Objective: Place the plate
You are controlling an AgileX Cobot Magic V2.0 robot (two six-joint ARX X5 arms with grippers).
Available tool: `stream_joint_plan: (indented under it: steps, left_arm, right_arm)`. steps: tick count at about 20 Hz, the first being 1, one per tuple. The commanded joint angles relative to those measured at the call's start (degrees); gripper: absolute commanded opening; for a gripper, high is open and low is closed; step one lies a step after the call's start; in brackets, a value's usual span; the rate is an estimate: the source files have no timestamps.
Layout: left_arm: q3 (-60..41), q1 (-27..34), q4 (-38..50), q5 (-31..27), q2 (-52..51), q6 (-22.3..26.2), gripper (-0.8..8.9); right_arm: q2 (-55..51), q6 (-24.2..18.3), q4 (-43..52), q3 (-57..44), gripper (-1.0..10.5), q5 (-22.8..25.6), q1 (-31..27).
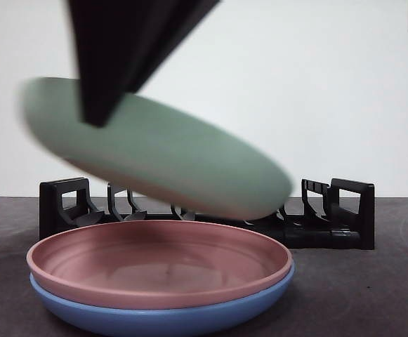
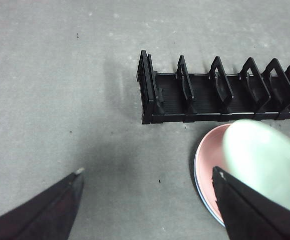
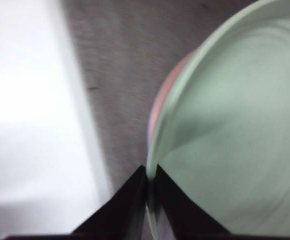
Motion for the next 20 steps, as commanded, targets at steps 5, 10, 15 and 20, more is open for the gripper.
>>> stream_joint_plan:
  steps: [5, 10, 15, 20]
  left_arm:
    - [1.05, -0.22, 0.63, -0.11, 0.42, -1.05, 4.07]
    - [1.05, -0.22, 0.63, -0.11, 0.42, -0.96, 4.07]
    - [1.05, -0.22, 0.52, -0.11, 0.42, -0.96, 4.07]
    - [1.05, -0.22, -0.04, -0.11, 0.42, -0.22, 4.07]
  right_arm:
    - [2.40, -1.66, 1.49, 0.28, 0.1, 0.76, 3.10]
    - [4.87, -1.62, 2.23, 0.28, 0.1, 0.74, 2.45]
    - [8.26, -1.60, 2.21, 0.28, 0.1, 0.76, 1.64]
    - [10.60, -1.25, 2.16, 0.28, 0.1, 0.76, 0.61]
